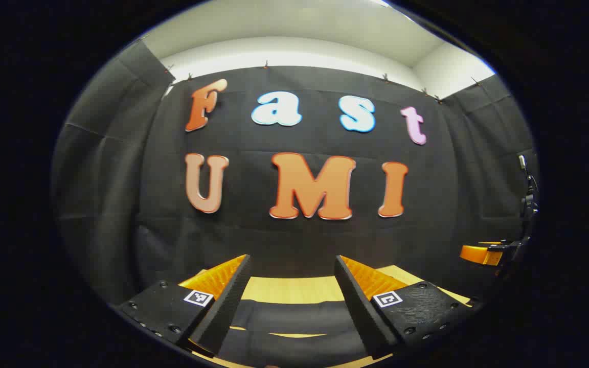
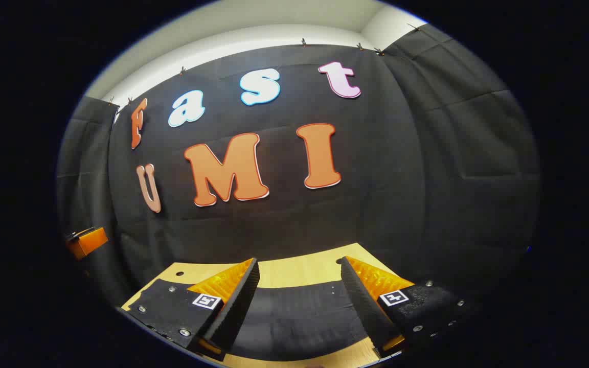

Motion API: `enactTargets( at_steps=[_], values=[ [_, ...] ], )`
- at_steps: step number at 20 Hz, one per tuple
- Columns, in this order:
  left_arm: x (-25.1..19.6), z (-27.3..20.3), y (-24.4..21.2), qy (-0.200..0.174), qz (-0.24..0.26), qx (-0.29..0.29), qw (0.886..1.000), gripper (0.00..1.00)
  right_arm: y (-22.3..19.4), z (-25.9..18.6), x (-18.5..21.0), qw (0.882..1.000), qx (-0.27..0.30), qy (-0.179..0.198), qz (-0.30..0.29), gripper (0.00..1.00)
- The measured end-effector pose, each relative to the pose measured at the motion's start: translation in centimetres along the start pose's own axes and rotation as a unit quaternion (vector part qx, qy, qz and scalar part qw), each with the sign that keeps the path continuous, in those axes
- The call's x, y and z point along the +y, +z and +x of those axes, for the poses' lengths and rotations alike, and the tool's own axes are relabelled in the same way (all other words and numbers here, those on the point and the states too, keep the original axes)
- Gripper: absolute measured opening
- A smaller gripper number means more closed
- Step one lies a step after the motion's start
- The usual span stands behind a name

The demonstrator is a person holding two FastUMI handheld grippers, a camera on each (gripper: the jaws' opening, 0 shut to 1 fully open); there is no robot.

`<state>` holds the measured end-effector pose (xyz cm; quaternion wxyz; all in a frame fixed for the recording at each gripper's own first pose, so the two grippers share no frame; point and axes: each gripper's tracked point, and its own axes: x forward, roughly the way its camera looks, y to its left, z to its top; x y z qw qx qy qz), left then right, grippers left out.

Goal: Grasp the waist and the cuffs of the jeans and fold them to make the two legs overlap; first hold the waist and fold one-third of the jeans toward the cuffs, then hold the cuffs and fold the remaining one-third in the same direction to finish folding.

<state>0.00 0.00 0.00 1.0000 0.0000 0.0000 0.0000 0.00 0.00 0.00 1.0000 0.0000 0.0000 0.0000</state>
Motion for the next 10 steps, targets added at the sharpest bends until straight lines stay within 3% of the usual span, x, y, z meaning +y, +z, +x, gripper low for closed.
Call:
enactTargets(
  at_steps=[4,10],
  values=[
    [3.4,0.4,1.5,0.066,-0.004,-0.011,0.998,0.96,1.8,3.0,0.1,0.999,-0.008,0.03,-0.026,0.97],
    [6.9,1.9,0.9,0.11,0.008,0.002,0.994,0.96,1.7,5.1,1.2,0.998,-0.001,0.036,-0.044,1.0]
  ],
)
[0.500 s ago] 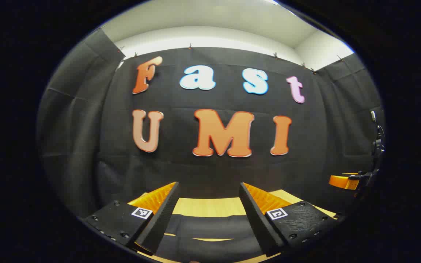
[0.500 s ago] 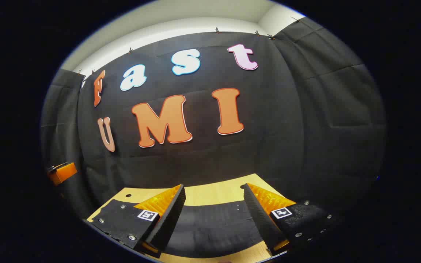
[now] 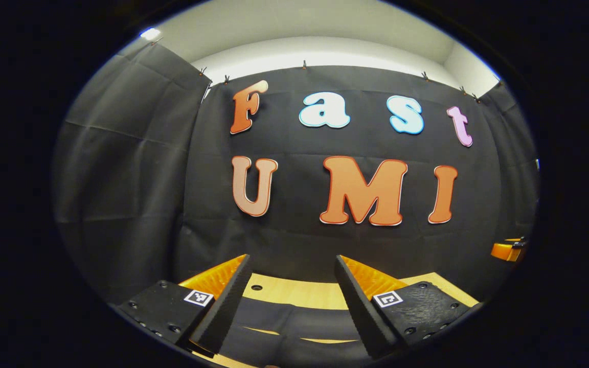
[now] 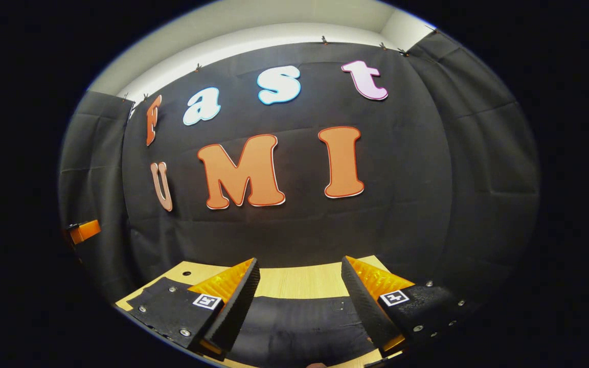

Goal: Grasp the waist and the cuffs of the jeans and fold them to make the two legs overlap; first hold the waist and fold one-third of the jeans toward the cuffs, then hold the cuffs and fold the remaining one-third in the same direction to finish folding.

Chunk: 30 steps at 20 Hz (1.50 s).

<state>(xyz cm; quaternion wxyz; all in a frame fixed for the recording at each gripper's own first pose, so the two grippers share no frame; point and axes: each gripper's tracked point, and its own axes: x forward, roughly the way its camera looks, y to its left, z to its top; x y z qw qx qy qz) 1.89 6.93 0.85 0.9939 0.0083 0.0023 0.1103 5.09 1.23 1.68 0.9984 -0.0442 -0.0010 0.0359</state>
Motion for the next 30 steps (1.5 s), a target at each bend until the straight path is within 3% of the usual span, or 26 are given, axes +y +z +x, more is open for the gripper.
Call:
enactTargets(
  at_steps=[5,8,15,25,30],
  values=[
    [2.6,2.4,0.2,-0.027,0.019,-0.004,0.999,0.96,-0.3,0.0,3.8,1.0,-0.002,-0.012,0.02,1.0],
    [3.8,3.5,0.3,-0.041,0.013,-0.003,0.999,0.98,-0.2,-0.3,6.1,1.0,-0.005,-0.008,0.003,0.98],
    [6.3,4.1,0.0,-0.032,0.006,-0.005,0.999,0.98,0.4,-0.1,7.9,1.0,-0.004,0.002,-0.011,0.97],
    [10.8,3.3,-8.4,-0.002,-0.094,0.091,0.991,0.98,-2.1,1.1,9.7,0.999,0.034,0.031,0.014,1.0],
    [12.0,1.7,-15.6,0.002,-0.177,0.182,0.967,0.98,-3.4,1.9,11.1,0.997,0.05,0.048,0.015,0.97]
  ],
)
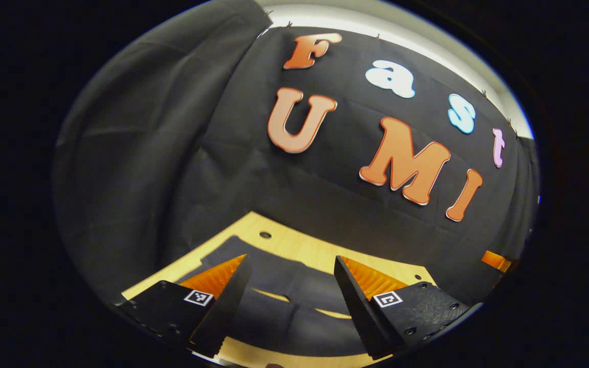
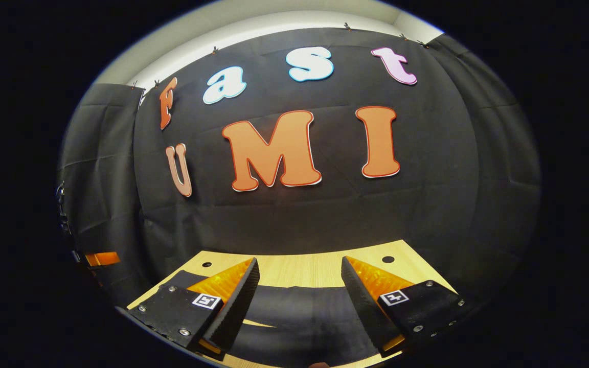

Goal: Grasp the waist and the cuffs of the jeans and fold them to make the two legs overlap; first hold the waist and fold one-third of the jeans toward the cuffs, then hold the cuffs and fold the remaining one-third in the same direction to finish folding.

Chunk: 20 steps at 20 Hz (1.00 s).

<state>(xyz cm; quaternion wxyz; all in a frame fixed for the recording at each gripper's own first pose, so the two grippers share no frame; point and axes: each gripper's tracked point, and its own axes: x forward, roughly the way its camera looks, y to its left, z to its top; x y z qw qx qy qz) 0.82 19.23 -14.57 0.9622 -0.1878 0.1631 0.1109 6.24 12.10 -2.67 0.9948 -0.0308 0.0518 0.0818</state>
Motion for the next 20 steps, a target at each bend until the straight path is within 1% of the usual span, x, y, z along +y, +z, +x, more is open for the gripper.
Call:
enactTargets(
  at_steps=[1,2,3,4,5,7,8,9,10,11,12,14,15,16,18,20],
  values=[
    [1.0,0.4,-1.6,0.005,-0.024,0.02,1.0,0.98,-0.3,0.2,0.2,1.0,0.007,0.004,0.004,0.97],
    [1.5,0.6,-3.0,0.007,-0.052,0.035,0.998,0.98,-0.5,0.3,0.4,1.0,0.012,0.009,0.011,1.0],
    [2.3,0.7,-4.3,0.013,-0.08,0.049,0.996,0.98,-0.4,0.5,0.4,1.0,0.013,0.011,0.018,0.97],
    [3.3,0.9,-5.9,0.023,-0.109,0.065,0.992,0.98,-0.5,0.7,0.2,1.0,0.015,0.011,0.023,0.97],
    [4.2,1.0,-7.5,0.035,-0.142,0.084,0.986,0.98,-0.6,0.9,-0.1,1.0,0.019,0.009,0.023,1.0],
    [6.4,1.6,-10.8,0.059,-0.196,0.113,0.972,0.98,-1.2,1.1,-0.4,0.999,0.027,0.006,0.024,1.0],
    [7.2,1.5,-12.2,0.07,-0.218,0.126,0.965,0.98,-1.4,1.2,-0.5,0.999,0.031,0.008,0.028,0.97],
    [7.9,1.6,-13.6,0.079,-0.237,0.136,0.959,0.98,-1.7,1.2,-0.5,0.999,0.038,0.01,0.032,0.97],
    [8.7,1.7,-15.1,0.091,-0.258,0.149,0.95,0.98,-2.2,1.3,-0.7,0.998,0.045,0.01,0.036,0.97],
    [9.4,2.0,-16.3,0.1,-0.285,0.158,0.94,0.95,-2.6,1.3,-1.1,0.998,0.051,0.008,0.039,0.97],
    [10.3,2.1,-17.5,0.111,-0.317,0.164,0.927,1.0,-2.7,1.4,-1.4,0.998,0.055,0.006,0.044,0.97],
    [11.9,2.5,-20.0,0.137,-0.377,0.179,0.898,0.98,-3.2,1.4,-1.8,0.996,0.065,0.005,0.054,0.97],
    [12.6,2.6,-21.0,0.151,-0.395,0.183,0.888,0.98,-3.4,1.6,-2.0,0.996,0.068,0.004,0.06,0.98],
    [13.2,2.8,-22.2,0.165,-0.404,0.187,0.88,0.98,-3.4,1.6,-2.3,0.995,0.071,0.002,0.065,0.97],
    [14.4,2.5,-23.3,0.184,-0.409,0.187,0.874,0.98,-3.5,1.7,-3.0,0.995,0.074,-0.003,0.07,0.97],
    [15.3,2.8,-23.9,0.19,-0.413,0.192,0.87,0.98,-3.7,1.7,-3.5,0.994,0.08,-0.008,0.077,0.97]
  ],
)
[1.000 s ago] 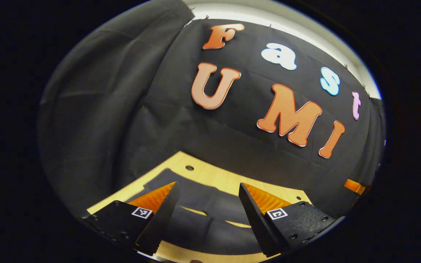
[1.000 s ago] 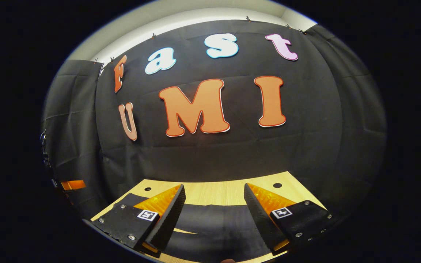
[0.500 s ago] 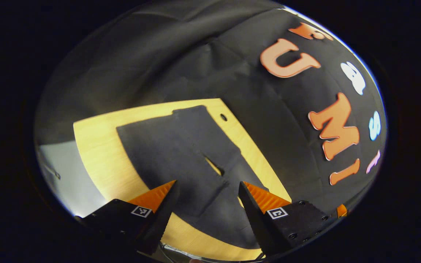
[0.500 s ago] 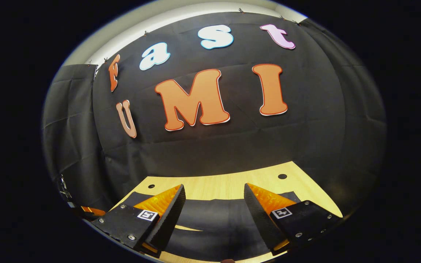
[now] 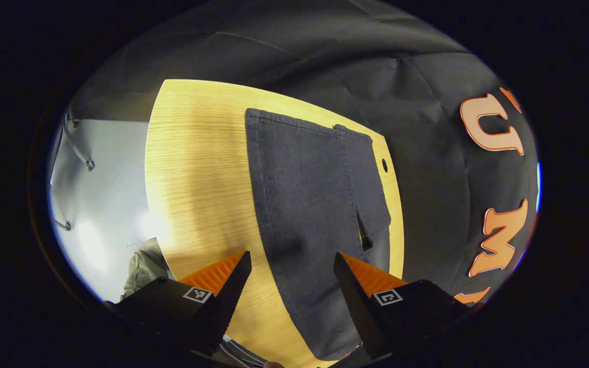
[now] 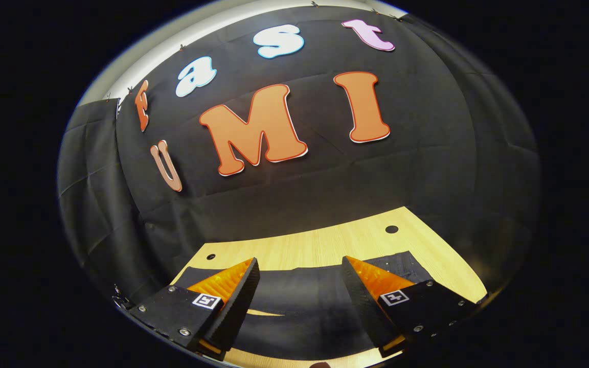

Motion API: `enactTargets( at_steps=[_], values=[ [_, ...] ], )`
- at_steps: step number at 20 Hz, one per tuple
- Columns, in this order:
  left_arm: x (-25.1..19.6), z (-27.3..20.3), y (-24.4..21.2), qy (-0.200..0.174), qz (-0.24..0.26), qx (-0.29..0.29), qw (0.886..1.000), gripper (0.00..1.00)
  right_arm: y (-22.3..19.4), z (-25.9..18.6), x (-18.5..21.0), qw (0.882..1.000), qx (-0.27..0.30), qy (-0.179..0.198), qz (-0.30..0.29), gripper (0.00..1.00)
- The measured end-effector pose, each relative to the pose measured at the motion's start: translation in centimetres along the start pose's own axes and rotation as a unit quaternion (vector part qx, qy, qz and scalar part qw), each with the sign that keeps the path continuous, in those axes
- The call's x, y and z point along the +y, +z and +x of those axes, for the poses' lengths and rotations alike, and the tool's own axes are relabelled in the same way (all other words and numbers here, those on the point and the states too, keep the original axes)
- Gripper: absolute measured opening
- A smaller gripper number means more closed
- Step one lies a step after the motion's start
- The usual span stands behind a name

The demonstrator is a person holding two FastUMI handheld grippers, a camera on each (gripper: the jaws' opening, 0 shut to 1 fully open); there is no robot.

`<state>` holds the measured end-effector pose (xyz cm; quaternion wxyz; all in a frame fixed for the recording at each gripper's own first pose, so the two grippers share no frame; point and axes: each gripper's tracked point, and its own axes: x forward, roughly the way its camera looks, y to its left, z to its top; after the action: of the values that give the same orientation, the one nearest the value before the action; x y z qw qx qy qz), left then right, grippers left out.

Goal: Grasp the waist and the cuffs of the jeans and fold them to make the two legs overlap; first hold the waist and fold one-third of the jeans toward the cuffs, then hold the cuffs and fold the remaining one-third in the same direction to finish folding.

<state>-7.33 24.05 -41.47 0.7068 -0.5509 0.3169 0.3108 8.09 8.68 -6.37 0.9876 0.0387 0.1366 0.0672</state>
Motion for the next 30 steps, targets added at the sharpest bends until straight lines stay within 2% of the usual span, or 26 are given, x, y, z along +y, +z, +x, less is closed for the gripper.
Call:
enactTargets(
  at_steps=[3,5,7,8,10,15,18,19,20,21,22,23,24,25,26,28,30],
  values=[
    [0.4,1.1,1.0,0.02,-0.006,-0.001,1.0,0.98,-0.3,0.2,-0.5,1.0,0.007,-0.003,0.014,0.97],
    [-0.3,1.6,1.5,0.016,-0.018,-0.003,1.0,0.96,-0.5,0.6,-0.7,1.0,0.012,-0.005,0.018,0.97],
    [-0.6,2.0,1.9,0.014,-0.029,-0.002,0.999,0.98,-0.5,0.9,-1.2,1.0,0.014,-0.01,0.019,1.0],
    [-0.7,2.3,2.0,0.016,-0.034,-0.001,0.999,0.98,-0.4,1.0,-1.3,1.0,0.013,-0.011,0.022,0.97],
    [-1.2,2.8,2.0,0.013,-0.046,0.008,0.999,0.96,-0.2,1.3,-1.6,0.999,0.013,-0.013,0.03,0.97],
    [-5.0,5.3,1.8,-0.039,-0.041,0.025,0.998,0.97,0.4,1.2,-2.3,0.999,0.006,-0.024,0.041,0.97],
    [-6.8,7.3,1.7,-0.054,-0.025,0.031,0.998,0.95,0.9,1.5,-3.3,0.998,0.001,-0.034,0.05,0.97],
    [-7.0,7.9,1.5,-0.051,-0.027,0.035,0.998,0.89,1.0,1.4,-3.8,0.998,-0.001,-0.038,0.055,0.97],
    [-7.4,8.5,1.0,-0.053,-0.034,0.038,0.997,0.72,0.9,1.2,-4.3,0.997,0.0,-0.043,0.061,0.97],
    [-7.1,8.9,0.8,-0.044,-0.04,0.039,0.997,0.71,0.6,0.8,-4.8,0.997,-0.001,-0.05,0.065,0.97],
    [-6.4,9.9,0.1,-0.029,-0.049,0.043,0.997,0.53,0.5,0.4,-5.5,0.996,-0.001,-0.057,0.07,0.97],
    [-6.6,9.8,0.3,-0.036,-0.065,0.036,0.997,0.35,0.2,-0.1,-6.4,0.995,-0.001,-0.063,0.076,0.97],
    [-7.4,9.8,-0.5,-0.049,-0.069,0.071,0.994,0.17,-0.1,-0.5,-7.3,0.994,0.0,-0.07,0.084,0.97],
    [-6.6,7.6,-1.3,-0.039,-0.074,0.102,0.991,0.17,-0.7,-1.1,-8.5,0.993,0.005,-0.078,0.094,0.97],
    [-6.4,8.5,-1.0,-0.027,-0.081,0.087,0.992,0.05,-1.5,-1.5,-9.7,0.991,0.013,-0.087,0.099,0.97],
    [-6.8,7.6,-0.1,-0.034,-0.062,0.083,0.994,0.05,-3.3,-2.6,-12.5,0.986,0.03,-0.105,0.125,0.98],
    [-7.1,7.0,0.7,-0.037,-0.048,0.083,0.995,0.02,-5.5,-3.6,-14.2,0.974,0.047,-0.104,0.196,0.97]
  ],
)
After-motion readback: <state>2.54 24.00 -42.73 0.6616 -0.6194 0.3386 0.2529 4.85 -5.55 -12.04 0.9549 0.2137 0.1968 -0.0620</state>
